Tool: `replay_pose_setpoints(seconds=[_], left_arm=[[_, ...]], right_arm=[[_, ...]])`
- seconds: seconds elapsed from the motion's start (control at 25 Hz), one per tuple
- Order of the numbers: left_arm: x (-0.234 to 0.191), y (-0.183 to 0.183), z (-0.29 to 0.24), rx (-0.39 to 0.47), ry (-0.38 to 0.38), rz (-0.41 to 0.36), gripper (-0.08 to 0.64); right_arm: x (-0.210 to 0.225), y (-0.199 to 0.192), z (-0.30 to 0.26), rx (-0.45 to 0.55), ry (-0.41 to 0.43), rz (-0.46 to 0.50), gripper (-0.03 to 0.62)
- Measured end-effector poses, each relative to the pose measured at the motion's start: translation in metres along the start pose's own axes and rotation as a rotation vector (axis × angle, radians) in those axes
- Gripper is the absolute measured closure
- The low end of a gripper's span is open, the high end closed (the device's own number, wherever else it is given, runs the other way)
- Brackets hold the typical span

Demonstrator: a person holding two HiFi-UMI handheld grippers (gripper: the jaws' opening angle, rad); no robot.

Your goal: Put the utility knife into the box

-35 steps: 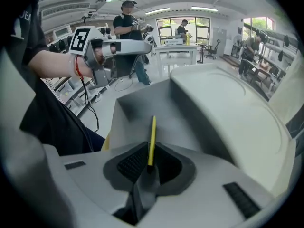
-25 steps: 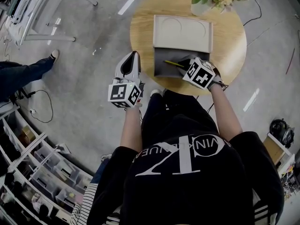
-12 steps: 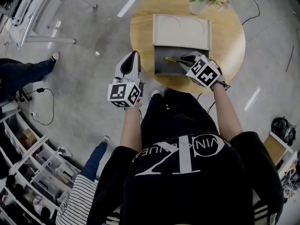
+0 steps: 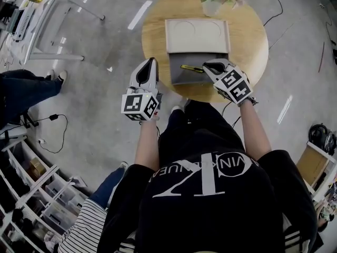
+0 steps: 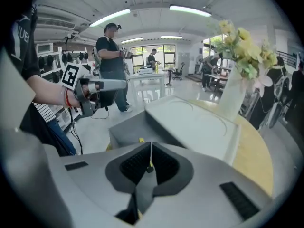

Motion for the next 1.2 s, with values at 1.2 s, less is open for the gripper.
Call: replay_pose_setpoints(seconds=[1.2], left_arm=[[0.011,0.051,0.000,0.113,-0.071,-0.108,0.551]], right_arm=[[0.007,0.012,0.095,0.522,-0.232,-0.224,0.575]])
Point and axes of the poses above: the fingertips, and each gripper's own axes: z backward along the fingers, x to its right, y out of its top, the point moved 9 cm from there along z, backward along the fingers, and after that the axes turned 15 degrees about -z, right-handed, at the moved point
